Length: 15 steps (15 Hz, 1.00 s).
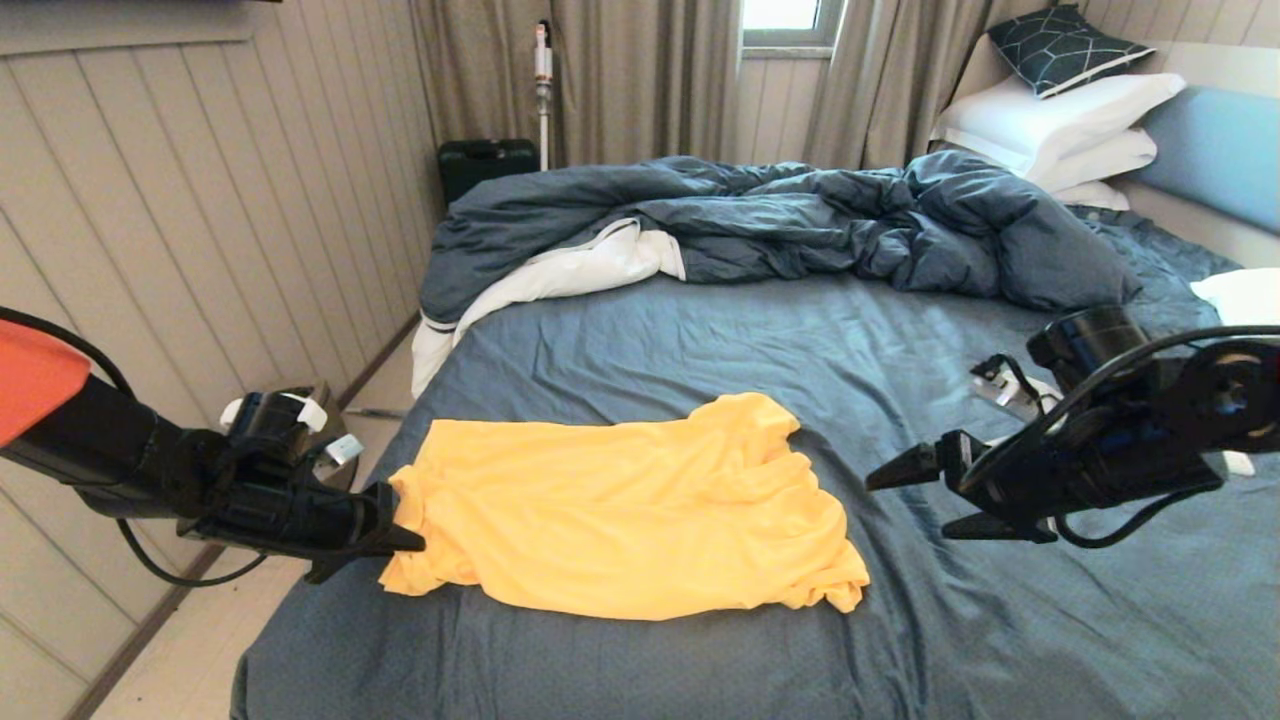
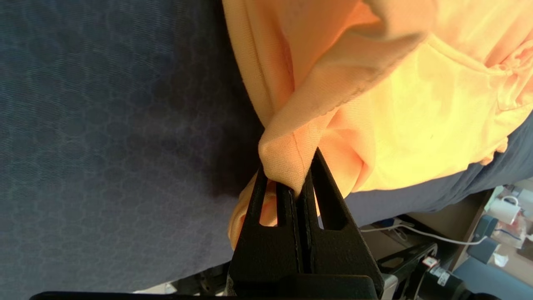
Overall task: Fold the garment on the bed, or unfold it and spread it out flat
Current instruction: Fold the yellow T-shirt
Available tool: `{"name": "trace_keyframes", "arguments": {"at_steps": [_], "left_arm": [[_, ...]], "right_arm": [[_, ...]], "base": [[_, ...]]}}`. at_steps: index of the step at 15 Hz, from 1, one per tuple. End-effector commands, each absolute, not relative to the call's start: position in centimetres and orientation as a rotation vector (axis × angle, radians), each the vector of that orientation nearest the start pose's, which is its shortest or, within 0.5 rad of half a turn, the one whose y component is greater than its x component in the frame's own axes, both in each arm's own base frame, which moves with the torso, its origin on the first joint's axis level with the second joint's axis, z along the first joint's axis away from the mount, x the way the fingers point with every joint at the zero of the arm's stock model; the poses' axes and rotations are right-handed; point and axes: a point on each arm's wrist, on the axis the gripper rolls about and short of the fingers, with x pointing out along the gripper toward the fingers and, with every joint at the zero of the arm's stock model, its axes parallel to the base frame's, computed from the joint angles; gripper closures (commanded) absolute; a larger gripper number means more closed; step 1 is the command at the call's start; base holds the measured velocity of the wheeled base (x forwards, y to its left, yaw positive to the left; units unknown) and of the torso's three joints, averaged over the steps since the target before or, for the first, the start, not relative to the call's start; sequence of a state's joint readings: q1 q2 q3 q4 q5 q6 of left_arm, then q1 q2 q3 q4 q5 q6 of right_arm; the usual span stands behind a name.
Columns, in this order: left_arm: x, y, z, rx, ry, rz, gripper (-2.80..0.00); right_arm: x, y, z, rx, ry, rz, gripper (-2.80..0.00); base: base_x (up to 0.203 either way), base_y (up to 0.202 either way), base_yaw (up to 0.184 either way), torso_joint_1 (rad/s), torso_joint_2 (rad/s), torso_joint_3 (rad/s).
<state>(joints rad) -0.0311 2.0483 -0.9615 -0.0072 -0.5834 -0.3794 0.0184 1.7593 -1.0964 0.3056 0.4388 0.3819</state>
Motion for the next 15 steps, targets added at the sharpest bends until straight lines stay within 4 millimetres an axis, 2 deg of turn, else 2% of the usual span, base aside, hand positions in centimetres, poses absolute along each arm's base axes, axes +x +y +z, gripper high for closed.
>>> {"name": "trace_keyframes", "arguments": {"at_steps": [1, 4, 8, 11, 15], "left_arm": [[33.3, -2.3, 5.9, -0.631, 1.155, -0.347, 0.0], [33.4, -2.4, 6.1, -0.625, 1.147, -0.35, 0.0], [33.4, -2.9, 6.3, -0.611, 1.144, -0.363, 0.0], [33.4, -3.2, 6.3, -0.604, 1.147, -0.371, 0.0], [33.3, -3.5, 6.0, -0.599, 1.155, -0.371, 0.0]], "right_arm": [[31.0, 1.9, 14.3, 0.554, 1.083, 0.232, -2.8], [32.7, 2.3, 12.4, 0.547, 1.085, 0.245, -2.8], [33.5, 4.3, 12.1, 0.516, 1.097, 0.293, -2.8], [33.8, 5.8, 11.0, 0.481, 1.131, 0.292, -2.8], [33.7, 6.5, 10.6, 0.467, 1.15, 0.29, -2.8]], "base": [[0.0, 0.0, 0.0, 0.0, 0.0, 0.0], [0.0, 0.0, 0.0, 0.0, 0.0, 0.0], [0.0, 0.0, 0.0, 0.0, 0.0, 0.0], [0.0, 0.0, 0.0, 0.0, 0.0, 0.0], [0.0, 0.0, 0.0, 0.0, 0.0, 0.0]]}}
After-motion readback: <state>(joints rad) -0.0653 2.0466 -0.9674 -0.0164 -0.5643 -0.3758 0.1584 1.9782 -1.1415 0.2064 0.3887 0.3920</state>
